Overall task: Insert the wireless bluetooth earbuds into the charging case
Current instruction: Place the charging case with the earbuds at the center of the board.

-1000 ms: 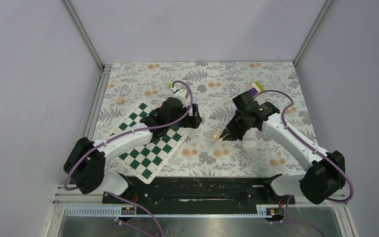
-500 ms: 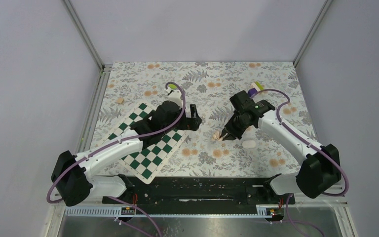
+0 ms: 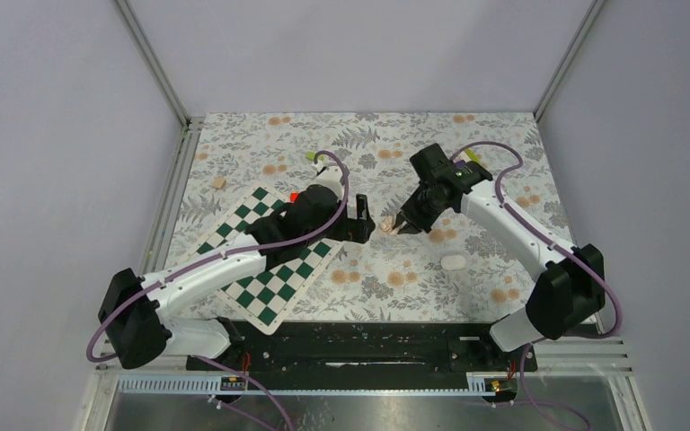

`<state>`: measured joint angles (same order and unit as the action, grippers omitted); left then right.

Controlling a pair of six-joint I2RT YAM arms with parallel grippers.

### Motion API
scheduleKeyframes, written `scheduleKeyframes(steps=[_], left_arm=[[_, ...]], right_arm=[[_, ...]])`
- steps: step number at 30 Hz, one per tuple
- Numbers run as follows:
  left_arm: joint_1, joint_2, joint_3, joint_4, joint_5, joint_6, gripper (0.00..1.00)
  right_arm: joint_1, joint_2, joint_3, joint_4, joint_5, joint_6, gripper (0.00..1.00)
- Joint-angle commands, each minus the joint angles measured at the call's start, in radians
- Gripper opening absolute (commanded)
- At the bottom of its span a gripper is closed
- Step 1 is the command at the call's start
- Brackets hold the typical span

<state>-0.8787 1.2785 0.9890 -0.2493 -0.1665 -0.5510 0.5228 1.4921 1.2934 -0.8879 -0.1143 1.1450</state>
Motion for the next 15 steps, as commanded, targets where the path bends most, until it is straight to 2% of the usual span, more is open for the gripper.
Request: scheduleKeyframes(steps=[1,5,10,13,15], left_arm=[[-0.030,0.015,0.057,0.020,-0.032,0.006,0.99],[-0.059,0.031,0.076,0.015,-0.062,-0.007,0.95],[-0.086,0.069,0.127,-0.009,-0.094,-0.010,0.72],[-0.103,0.115,0.183,-0.044,-0.107,-0.009,0.62],[-0.119,0.134,0.205,-0.049,-0.127,-0.006,0.61]], right_arm=[[0.003,0.043,0.078,-0.037,0.026,0.042,0.00],[0.003,0.068,0.105,-0.037,0.018,0.048,0.00],[0.003,0.083,0.118,-0.036,-0.006,0.047,0.00],[0.003,0.083,0.120,-0.036,-0.014,0.046,0.00],[0.003,0.081,0.120,-0.036,-0.015,0.045,0.00]])
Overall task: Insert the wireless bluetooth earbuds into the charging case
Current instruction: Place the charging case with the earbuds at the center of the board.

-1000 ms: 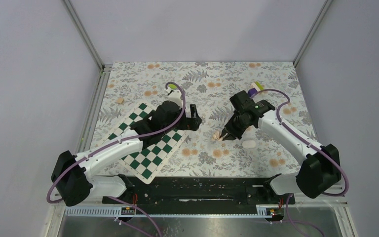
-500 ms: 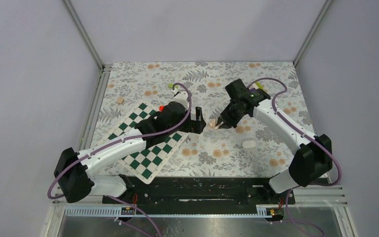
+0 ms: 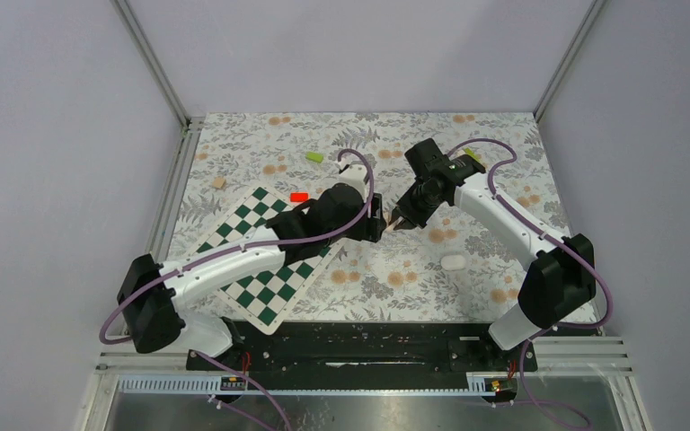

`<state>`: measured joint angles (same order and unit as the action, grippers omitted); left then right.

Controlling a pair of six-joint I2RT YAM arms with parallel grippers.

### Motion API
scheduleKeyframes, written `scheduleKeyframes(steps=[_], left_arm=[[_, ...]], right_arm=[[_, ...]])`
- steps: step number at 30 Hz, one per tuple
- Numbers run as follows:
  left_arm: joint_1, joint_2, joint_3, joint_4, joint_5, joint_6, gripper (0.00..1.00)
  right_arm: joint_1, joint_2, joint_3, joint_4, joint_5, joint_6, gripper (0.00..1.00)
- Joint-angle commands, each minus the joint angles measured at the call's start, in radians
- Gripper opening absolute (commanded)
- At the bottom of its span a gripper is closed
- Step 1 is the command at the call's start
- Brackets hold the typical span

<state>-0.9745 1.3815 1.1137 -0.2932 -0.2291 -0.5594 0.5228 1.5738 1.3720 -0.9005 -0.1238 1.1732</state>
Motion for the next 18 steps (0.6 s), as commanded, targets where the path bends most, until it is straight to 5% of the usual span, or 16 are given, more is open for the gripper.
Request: scheduleKeyframes(steps=[1,18], left_arm=[[-0.029,0.037,0.087,-0.007,-0.071,0.005,0.59],[-0.053,0.106,0.147,-0.053,-0.130,0.007,0.43]], right_arm=[[0.003,-0.004,0.040,-0.024,-0.005,0.017,0.00],[0.003,-0.011,0.036,-0.004,-0.017,0.008,0.00]])
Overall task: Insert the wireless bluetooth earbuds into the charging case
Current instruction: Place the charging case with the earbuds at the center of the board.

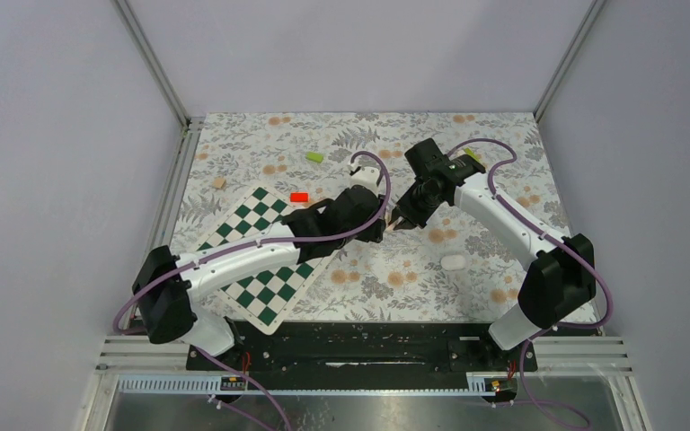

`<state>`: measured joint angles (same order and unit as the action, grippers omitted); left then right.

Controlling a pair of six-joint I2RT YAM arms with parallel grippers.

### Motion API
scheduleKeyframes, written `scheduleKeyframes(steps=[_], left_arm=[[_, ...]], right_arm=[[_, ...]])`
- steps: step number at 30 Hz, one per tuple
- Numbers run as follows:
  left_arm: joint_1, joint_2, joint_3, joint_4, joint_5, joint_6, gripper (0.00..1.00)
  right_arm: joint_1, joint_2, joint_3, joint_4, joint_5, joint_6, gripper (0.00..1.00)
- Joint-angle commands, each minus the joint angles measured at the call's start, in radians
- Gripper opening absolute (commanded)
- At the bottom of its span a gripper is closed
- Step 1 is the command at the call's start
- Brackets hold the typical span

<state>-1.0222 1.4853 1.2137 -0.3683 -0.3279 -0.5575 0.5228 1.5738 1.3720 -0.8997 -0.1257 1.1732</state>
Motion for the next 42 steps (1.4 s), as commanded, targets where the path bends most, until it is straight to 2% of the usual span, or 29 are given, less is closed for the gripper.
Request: scheduleKeyframes(steps=[1,27,35,42], left_arm=[[-0.005,0.003,0.046,0.027,-0.025,0.006,0.43],[-0.006,0.054,0.082,0.037,0.002,0.017,0.35],[-0.006,0.058,0.082,0.037,-0.006,0.018,0.28],[-0.006,0.081,0.105,0.024,-0.001,0.035,0.27]], right_arm=[[0.003,-0.009,0.036,-0.004,-0.015,0.009,0.00],[0.003,-0.018,0.038,0.004,-0.020,0.003,0.00],[0.003,-0.019,0.036,0.004,-0.021,0.003,0.00],[0.003,-0.023,0.029,0.013,-0.027,0.003,0.00]])
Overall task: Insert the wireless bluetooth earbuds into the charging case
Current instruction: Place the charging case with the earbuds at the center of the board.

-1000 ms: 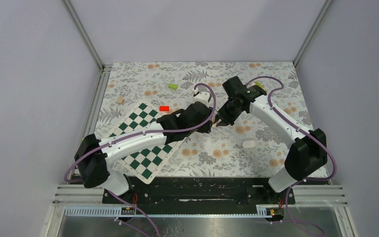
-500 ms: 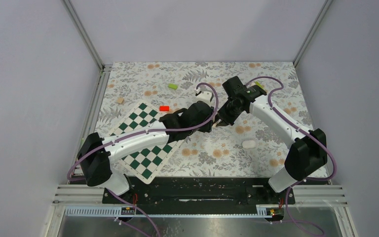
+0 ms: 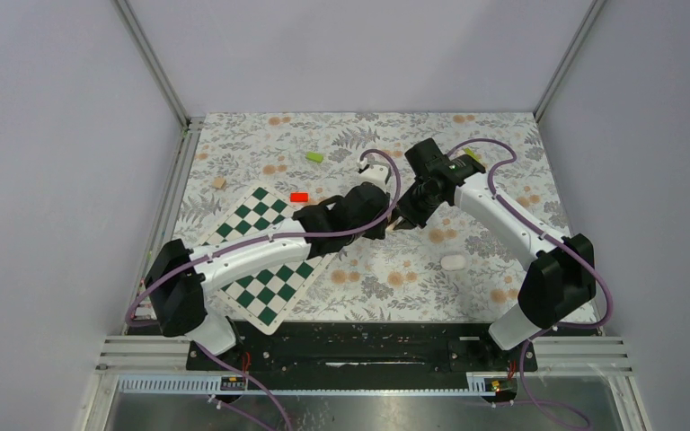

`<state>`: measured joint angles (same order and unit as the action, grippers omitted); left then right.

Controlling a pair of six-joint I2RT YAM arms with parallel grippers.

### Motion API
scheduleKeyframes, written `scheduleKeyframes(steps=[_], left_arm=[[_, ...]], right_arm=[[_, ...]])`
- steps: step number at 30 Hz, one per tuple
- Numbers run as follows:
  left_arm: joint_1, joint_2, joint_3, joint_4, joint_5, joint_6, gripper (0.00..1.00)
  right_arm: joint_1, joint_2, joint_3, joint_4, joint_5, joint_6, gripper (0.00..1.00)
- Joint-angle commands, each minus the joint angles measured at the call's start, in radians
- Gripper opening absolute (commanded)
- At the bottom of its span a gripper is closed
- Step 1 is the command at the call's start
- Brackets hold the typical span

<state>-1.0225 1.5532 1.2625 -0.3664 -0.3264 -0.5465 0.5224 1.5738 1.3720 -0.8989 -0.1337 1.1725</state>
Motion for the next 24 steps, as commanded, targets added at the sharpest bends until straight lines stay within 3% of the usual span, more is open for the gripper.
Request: scheduleKeyframes(steps=[1,12,16,21,22,24], left_arm=[[-0.005,0.014,0.059,0.023,-0.003,0.033,0.27],[0.036,-0.006,0.052,0.012,0.067,0.088,0.27],[0.040,-0.021,0.040,0.015,0.054,0.094,0.33],[0.041,-0.032,0.034,0.018,0.063,0.122,0.48],[0.041,-0.037,0.031,0.019,0.064,0.124,0.53],[0.041,-0.053,0.018,0.021,0.060,0.123,0.73]], right_arm=[[0.004,-0.025,0.029,0.014,-0.020,0.004,0.00],[0.004,-0.029,0.021,0.020,-0.025,-0.045,0.00],[0.004,-0.033,0.016,0.022,-0.030,-0.063,0.00],[0.004,-0.040,0.010,0.023,-0.042,-0.076,0.00],[0.004,-0.042,0.009,0.022,-0.047,-0.079,0.00],[0.003,-0.044,0.009,0.011,-0.048,-0.082,0.00]])
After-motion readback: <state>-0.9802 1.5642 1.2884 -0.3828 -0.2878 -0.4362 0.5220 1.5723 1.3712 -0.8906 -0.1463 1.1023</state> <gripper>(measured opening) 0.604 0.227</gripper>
